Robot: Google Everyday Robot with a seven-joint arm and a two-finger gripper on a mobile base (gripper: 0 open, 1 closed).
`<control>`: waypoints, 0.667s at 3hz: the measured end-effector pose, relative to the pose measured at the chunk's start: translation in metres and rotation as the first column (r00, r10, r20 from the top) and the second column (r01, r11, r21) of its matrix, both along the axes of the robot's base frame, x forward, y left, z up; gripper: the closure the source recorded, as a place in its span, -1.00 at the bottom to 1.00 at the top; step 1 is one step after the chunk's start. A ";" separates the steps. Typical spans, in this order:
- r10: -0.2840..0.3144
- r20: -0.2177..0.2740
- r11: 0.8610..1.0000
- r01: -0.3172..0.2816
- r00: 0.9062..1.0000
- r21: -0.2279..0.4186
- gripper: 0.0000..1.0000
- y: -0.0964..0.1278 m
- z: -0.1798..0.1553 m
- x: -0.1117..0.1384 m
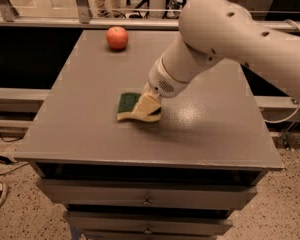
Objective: Pick sponge
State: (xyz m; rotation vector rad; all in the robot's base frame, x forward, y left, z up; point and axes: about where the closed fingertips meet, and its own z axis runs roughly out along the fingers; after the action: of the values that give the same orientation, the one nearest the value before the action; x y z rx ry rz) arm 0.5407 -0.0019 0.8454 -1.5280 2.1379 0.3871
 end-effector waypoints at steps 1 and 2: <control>-0.001 0.006 0.999 0.001 1.000 0.042 0.59 0.010 0.019 0.009; -0.014 0.036 0.995 0.010 0.999 0.097 0.99 0.011 0.065 0.017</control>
Offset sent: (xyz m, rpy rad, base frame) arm 0.0352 0.0098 0.1427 0.1902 -0.0968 -0.0363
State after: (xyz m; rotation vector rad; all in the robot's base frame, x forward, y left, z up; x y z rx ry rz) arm 0.5580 0.0094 0.9105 -1.4565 2.0682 0.4491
